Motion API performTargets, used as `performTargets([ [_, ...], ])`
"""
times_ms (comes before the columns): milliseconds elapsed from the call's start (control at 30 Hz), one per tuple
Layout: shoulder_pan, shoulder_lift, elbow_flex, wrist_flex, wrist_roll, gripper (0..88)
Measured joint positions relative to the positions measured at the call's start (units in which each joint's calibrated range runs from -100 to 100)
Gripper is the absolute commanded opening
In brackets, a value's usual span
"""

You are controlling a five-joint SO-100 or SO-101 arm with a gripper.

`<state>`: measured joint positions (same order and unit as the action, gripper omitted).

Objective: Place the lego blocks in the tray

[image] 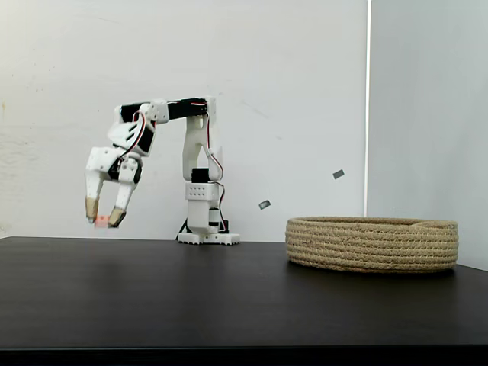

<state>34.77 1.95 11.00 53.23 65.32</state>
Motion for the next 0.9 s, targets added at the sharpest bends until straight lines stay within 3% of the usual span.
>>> performTargets([
  [333,-20.4,-2.4,-24.9,16.1,-12.9,0.0],
  [633,-41.0,-2.4,-28.9,17.1,-25.3,0.0],
  [900,-50.4,0.7,-26.4,14.0,-30.2,0.0],
])
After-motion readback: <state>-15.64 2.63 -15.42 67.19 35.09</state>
